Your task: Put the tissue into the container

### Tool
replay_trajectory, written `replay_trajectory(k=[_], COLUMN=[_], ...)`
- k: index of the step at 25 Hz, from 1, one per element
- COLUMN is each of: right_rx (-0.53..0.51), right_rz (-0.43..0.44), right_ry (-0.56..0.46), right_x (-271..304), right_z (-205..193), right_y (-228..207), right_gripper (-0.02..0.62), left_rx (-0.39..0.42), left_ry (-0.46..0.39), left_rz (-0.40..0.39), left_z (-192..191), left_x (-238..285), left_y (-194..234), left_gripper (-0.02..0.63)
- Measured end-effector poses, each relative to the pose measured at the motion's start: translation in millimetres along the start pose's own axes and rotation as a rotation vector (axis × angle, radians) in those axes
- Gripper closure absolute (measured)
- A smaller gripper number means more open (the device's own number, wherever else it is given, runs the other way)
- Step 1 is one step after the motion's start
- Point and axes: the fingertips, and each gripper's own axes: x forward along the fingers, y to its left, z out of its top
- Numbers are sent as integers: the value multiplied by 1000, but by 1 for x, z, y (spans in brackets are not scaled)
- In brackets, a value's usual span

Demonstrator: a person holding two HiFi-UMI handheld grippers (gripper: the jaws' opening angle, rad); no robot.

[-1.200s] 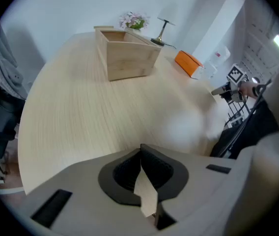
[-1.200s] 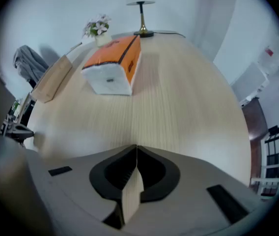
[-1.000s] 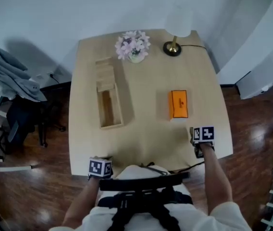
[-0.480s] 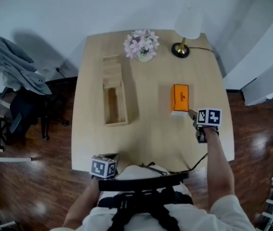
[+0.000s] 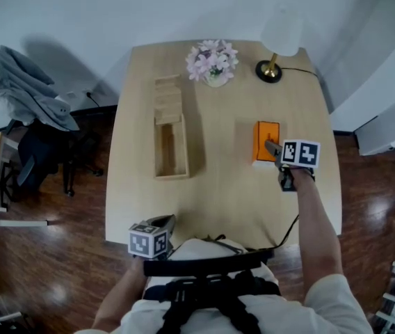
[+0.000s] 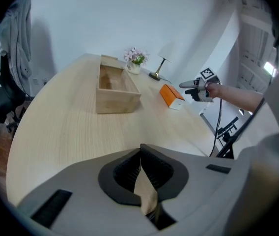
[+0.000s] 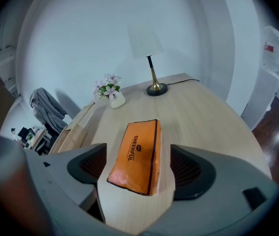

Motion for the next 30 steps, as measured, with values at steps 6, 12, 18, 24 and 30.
replay_trajectory(k=[6,12,18,24,30], right_rx=[-39,-97,-98,-69,-14], right_rz=[-37,-106,-89,-128,-106], right_ry=[61,134,146,112,130], right_x=[33,57,59,55,67], right_z=[-2,-21,-29,-21,-35], right_y=[13,11,13,-4,-1], right_gripper=[140,137,137,137,137], left_rx=[-38,-50,-57,-67,-65], left_ry=[-111,-129,-118,-128,-132], left_rz=[-26,-47,-48,-16,-38], left_z=[34,40,36,39,35], left_x=[-11,-15,-15,-24,-25], left_y=[-10,-13,-17,-13,-25], left_gripper=[606,606,606,606,606])
